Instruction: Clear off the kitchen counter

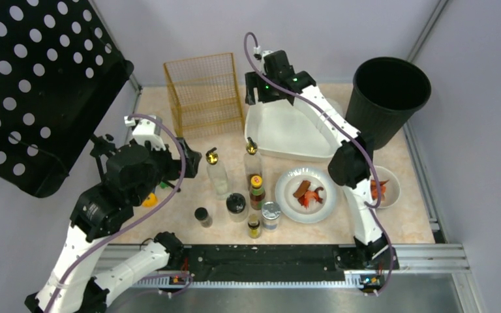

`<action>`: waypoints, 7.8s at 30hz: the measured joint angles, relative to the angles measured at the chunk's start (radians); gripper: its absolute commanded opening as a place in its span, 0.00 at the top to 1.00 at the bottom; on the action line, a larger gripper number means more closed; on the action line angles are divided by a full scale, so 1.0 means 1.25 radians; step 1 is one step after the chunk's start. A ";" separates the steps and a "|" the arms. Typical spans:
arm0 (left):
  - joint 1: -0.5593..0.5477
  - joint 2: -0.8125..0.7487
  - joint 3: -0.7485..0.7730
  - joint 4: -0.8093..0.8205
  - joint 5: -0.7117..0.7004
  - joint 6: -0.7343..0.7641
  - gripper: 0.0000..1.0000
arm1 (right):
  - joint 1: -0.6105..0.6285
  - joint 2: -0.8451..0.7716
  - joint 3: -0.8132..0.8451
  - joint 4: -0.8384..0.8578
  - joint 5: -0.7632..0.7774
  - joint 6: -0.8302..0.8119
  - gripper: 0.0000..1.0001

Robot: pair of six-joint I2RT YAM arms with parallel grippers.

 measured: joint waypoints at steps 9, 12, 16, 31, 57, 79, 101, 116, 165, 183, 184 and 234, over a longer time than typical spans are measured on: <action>0.000 0.003 -0.012 0.001 0.004 0.000 0.04 | 0.002 0.074 -0.002 0.053 -0.068 -0.003 0.32; 0.000 0.003 -0.024 0.000 0.005 0.000 0.04 | 0.003 0.094 -0.002 0.065 -0.079 -0.003 0.33; 0.000 0.003 -0.031 0.000 0.005 0.000 0.04 | 0.010 0.117 0.003 0.073 -0.079 -0.002 0.36; 0.000 0.002 -0.031 -0.008 -0.005 0.000 0.04 | 0.071 0.145 0.010 0.160 0.033 -0.011 0.52; 0.000 0.002 -0.031 -0.035 -0.023 0.000 0.04 | 0.086 0.202 0.041 0.186 0.172 -0.077 1.00; 0.000 -0.009 -0.031 -0.036 -0.010 -0.005 0.04 | 0.097 -0.064 -0.417 0.361 0.168 -0.056 1.00; 0.000 -0.094 -0.144 0.035 0.068 0.026 0.01 | 0.119 -0.183 -0.351 0.242 0.162 -0.038 0.26; 0.000 -0.179 -0.483 0.357 0.198 0.052 0.01 | 0.103 -0.666 -0.643 0.204 0.272 -0.034 0.25; 0.000 -0.142 -0.688 0.870 0.101 0.174 1.00 | 0.103 -0.863 -0.906 0.285 0.143 0.020 0.25; -0.001 0.068 -0.148 0.585 0.045 0.295 1.00 | 0.103 -0.863 -0.909 0.303 0.123 0.023 0.25; -0.001 0.095 -0.117 0.584 0.037 0.310 1.00 | 0.103 -0.863 -0.910 0.307 0.121 0.023 0.25; 0.319 0.841 0.541 0.716 0.284 0.209 1.00 | 0.104 -0.958 -1.071 0.392 -0.001 0.070 0.27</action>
